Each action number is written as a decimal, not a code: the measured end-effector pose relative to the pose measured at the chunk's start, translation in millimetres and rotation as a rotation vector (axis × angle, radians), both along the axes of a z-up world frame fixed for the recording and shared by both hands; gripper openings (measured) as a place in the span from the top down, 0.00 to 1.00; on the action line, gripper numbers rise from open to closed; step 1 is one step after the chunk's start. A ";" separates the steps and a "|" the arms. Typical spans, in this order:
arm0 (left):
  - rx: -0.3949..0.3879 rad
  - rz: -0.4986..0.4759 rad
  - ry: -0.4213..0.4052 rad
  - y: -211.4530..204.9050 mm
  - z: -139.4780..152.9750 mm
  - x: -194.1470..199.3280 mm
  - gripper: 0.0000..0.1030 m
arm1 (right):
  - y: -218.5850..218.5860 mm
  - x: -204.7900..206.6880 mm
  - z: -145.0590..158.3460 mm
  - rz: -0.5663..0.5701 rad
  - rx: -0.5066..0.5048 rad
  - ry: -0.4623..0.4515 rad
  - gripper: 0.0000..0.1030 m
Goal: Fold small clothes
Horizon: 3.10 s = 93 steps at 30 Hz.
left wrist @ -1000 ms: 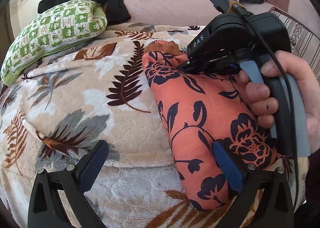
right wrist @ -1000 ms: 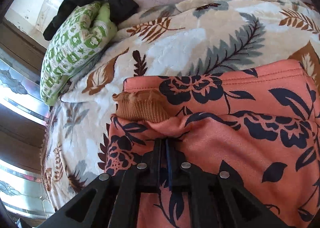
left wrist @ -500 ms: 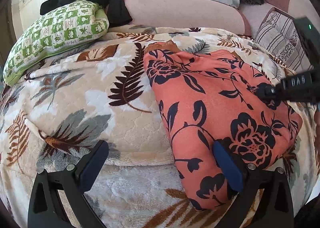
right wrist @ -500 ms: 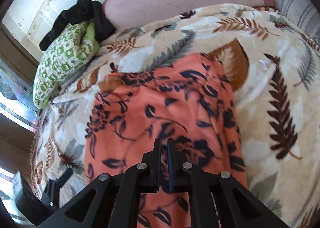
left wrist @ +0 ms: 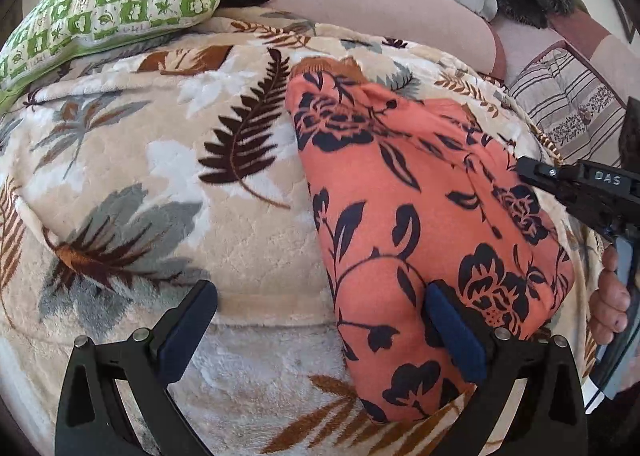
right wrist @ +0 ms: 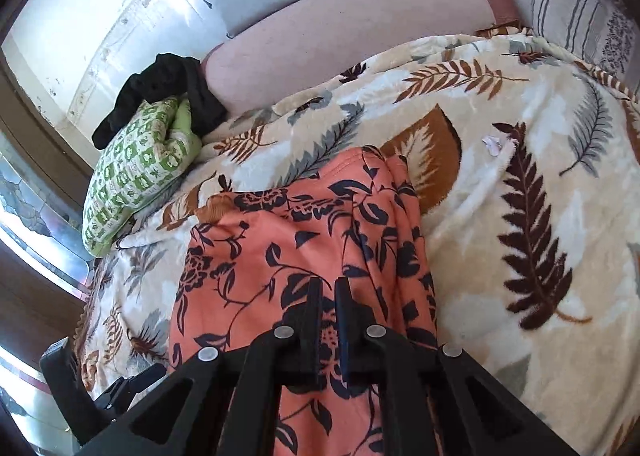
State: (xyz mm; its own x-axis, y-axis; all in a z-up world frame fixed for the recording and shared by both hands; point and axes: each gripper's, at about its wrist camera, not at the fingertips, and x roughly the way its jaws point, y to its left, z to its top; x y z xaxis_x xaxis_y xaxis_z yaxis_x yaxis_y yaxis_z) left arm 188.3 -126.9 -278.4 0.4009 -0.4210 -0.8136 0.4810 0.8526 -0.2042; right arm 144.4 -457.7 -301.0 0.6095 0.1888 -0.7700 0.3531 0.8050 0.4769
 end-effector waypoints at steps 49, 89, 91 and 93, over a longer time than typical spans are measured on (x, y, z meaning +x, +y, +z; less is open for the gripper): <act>0.134 0.049 -0.185 -11.2 0.0 3.2 0.00 | 81.1 130.1 -56.2 0.207 0.086 0.126 0.91; 0.160 0.046 -0.260 -15.8 1.0 -4.5 0.00 | 7.9 -8.1 -35.1 0.083 0.059 0.099 0.92; 0.160 0.044 -0.262 -15.8 2.9 -4.5 0.00 | 5.2 -8.6 -30.9 0.094 0.074 0.092 0.92; 0.153 0.040 -0.261 -14.8 7.0 -3.4 0.00 | 2.3 -12.5 -26.5 0.086 0.081 0.068 0.92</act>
State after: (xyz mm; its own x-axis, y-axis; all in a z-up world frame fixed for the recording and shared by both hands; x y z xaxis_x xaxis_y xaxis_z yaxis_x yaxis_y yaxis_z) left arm 184.8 -141.7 -271.4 0.6190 -0.2814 -0.7332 0.4655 0.8834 0.0540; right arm 131.8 -455.4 -327.5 0.5349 0.3012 -0.7894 0.3182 0.7937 0.5185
